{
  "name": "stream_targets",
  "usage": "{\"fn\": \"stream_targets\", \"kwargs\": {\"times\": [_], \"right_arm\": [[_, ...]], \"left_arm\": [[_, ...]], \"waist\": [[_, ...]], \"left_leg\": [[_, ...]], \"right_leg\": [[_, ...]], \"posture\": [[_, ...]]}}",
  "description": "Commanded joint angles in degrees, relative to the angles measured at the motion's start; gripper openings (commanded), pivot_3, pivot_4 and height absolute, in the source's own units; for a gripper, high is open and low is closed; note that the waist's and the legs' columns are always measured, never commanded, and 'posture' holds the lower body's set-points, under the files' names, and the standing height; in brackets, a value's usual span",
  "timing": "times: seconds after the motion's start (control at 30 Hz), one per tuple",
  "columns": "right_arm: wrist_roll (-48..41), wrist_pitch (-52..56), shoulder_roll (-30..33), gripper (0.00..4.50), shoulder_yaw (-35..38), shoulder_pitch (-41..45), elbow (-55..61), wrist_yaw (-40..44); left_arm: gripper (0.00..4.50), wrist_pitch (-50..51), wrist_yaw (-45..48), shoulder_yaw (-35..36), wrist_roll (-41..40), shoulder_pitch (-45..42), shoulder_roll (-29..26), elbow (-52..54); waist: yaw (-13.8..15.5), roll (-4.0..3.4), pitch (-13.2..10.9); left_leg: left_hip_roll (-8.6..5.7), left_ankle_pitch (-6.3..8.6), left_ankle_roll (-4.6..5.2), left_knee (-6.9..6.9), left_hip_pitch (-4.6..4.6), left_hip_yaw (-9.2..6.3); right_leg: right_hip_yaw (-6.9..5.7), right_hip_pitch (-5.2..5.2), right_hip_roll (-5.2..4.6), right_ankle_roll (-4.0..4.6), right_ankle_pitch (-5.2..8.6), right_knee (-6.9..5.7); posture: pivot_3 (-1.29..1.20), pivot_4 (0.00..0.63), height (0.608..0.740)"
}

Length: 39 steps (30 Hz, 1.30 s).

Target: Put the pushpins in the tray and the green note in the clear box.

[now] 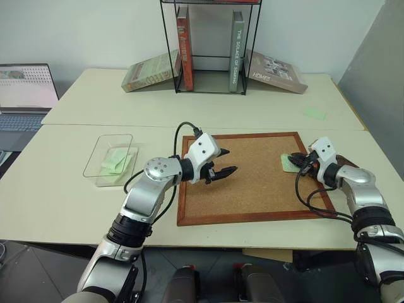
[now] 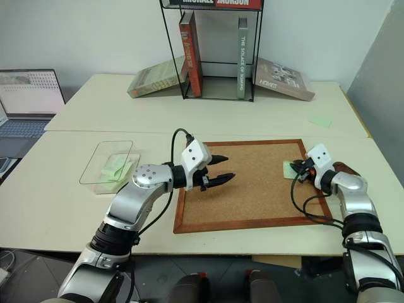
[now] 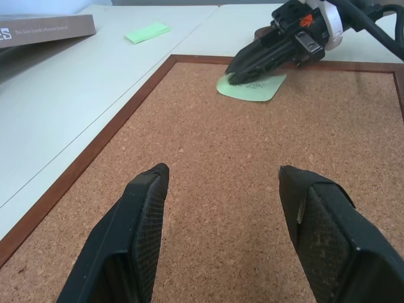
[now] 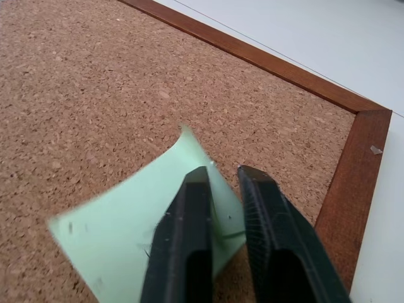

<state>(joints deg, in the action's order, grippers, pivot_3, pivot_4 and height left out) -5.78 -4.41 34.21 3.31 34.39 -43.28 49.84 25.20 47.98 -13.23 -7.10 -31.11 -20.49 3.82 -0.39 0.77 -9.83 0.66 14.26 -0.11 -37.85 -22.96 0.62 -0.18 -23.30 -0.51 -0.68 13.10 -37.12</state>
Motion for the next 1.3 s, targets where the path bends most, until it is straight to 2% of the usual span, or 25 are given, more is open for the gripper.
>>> {"fn": "stream_targets", "kwargs": {"times": [0.03, 0.3, 0.33, 0.53, 0.6, 0.87, 1.07, 1.1, 1.13, 1.3], "right_arm": [[-0.9, 0.0, 2.3, 0.05, 0.8, -0.6, 5.9, 1.8], [-1.8, 0.8, 4.7, 0.05, 1.0, -3.2, 15.7, 4.0], [-1.9, 0.7, 4.8, 0.00, 0.9, -3.6, 17.5, 4.3], [-2.3, 1.3, 4.7, 0.00, -0.2, -5.3, 28.6, 4.5], [-2.1, 1.3, 4.3, 0.00, -1.0, -5.6, 32.3, 4.4], [-2.7, 4.3, 2.1, 0.00, -4.9, -4.4, 45.4, 3.7], [-3.3, 7.5, 1.5, 0.00, -6.3, -4.6, 51.2, 3.3], [-3.4, 7.9, 1.4, 0.00, -6.3, -4.7, 51.8, 3.1], [-3.5, 8.2, 1.3, 0.00, -6.3, -4.8, 52.2, 3.0], [-3.5, 9.3, 1.0, 0.00, -6.3, -5.2, 53.6, 2.6]], "left_arm": [[2.92, -1.7, -0.4, 0.4, -0.2, -0.8, -0.4, 0.6], [2.92, -0.7, -1.5, 2.0, -1.8, -1.3, 1.1, -0.5], [3.28, 0.6, -1.8, 3.0, -3.3, -1.6, 1.9, -0.5], [4.29, 7.3, -2.6, 7.1, -9.9, -4.4, 5.1, -1.1], [4.48, 9.5, -3.4, 7.8, -11.5, -6.0, 6.4, -2.4], [4.48, 11.4, -4.0, 6.8, -12.6, -12.2, 11.5, -11.9], [4.48, 10.2, -2.3, 4.7, -12.4, -12.8, 13.5, -14.6], [4.14, 10.2, -2.4, 5.0, -12.7, -12.7, 13.8, -14.6], [4.08, 10.2, -2.6, 5.3, -12.8, -12.7, 13.9, -14.8], [3.12, 10.0, -2.7, 6.3, -13.1, -12.8, 13.8, -15.7]], "waist": [[0.0, 0.00, 0.0], [0.0, 0.00, 0.0], [0.1, -0.01, 0.0], [0.1, 0.01, 0.0], [0.2, 0.01, 0.0], [0.2, 0.04, 0.0], [0.3, 0.06, 0.0], [0.3, 0.07, 0.0], [0.3, 0.07, 0.0], [0.2, 0.07, 0.0]], "left_leg": [[0.00, 0.00, 0.00, 0.00, 0.00, 0.00], [0.00, 0.00, 0.00, 0.00, 0.01, 0.00], [0.00, 0.00, 0.00, -0.01, 0.01, 0.00], [0.00, 0.00, 0.00, -0.02, -0.01, -0.03], [0.00, 0.00, 0.00, -0.03, -0.01, -0.05], [-0.02, 0.00, -0.01, -0.04, -0.03, -0.06], [-0.03, 0.00, -0.01, -0.03, -0.03, -0.05], [-0.03, 0.00, -0.01, -0.03, -0.03, -0.06], [-0.02, 0.00, -0.01, -0.04, -0.03, -0.06], [-0.01, 0.00, -0.01, -0.04, -0.02, -0.07]], "right_leg": [[0.00, 0.00, 0.00, 0.00, 0.00, 0.00], [0.00, 0.00, 0.00, 0.00, 0.00, -0.01], [0.00, 0.00, 0.00, 0.00, 0.00, -0.01], [-0.14, 0.00, 0.00, -0.01, 0.00, -0.01], [-0.19, 0.00, 0.00, -0.01, 0.00, -0.02], [-0.27, -0.01, 0.01, -0.02, 0.00, 0.00], [-0.26, -0.01, 0.00, -0.01, 0.00, 0.01], [-0.26, -0.01, 0.00, -0.01, 0.00, 0.01], [-0.27, -0.01, 0.00, -0.01, 0.00, 0.01], [-0.27, -0.01, 0.01, -0.01, 0.00, -0.01]], "posture": [[0.00, 0.150, 0.740], [0.00, 0.150, 0.740], [0.00, 0.150, 0.740], [0.00, 0.150, 0.740], [0.00, 0.150, 0.740], [0.00, 0.150, 0.740], [0.00, 0.150, 0.740], [0.00, 0.150, 0.740], [0.00, 0.150, 0.740], [0.00, 0.150, 0.740]]}}
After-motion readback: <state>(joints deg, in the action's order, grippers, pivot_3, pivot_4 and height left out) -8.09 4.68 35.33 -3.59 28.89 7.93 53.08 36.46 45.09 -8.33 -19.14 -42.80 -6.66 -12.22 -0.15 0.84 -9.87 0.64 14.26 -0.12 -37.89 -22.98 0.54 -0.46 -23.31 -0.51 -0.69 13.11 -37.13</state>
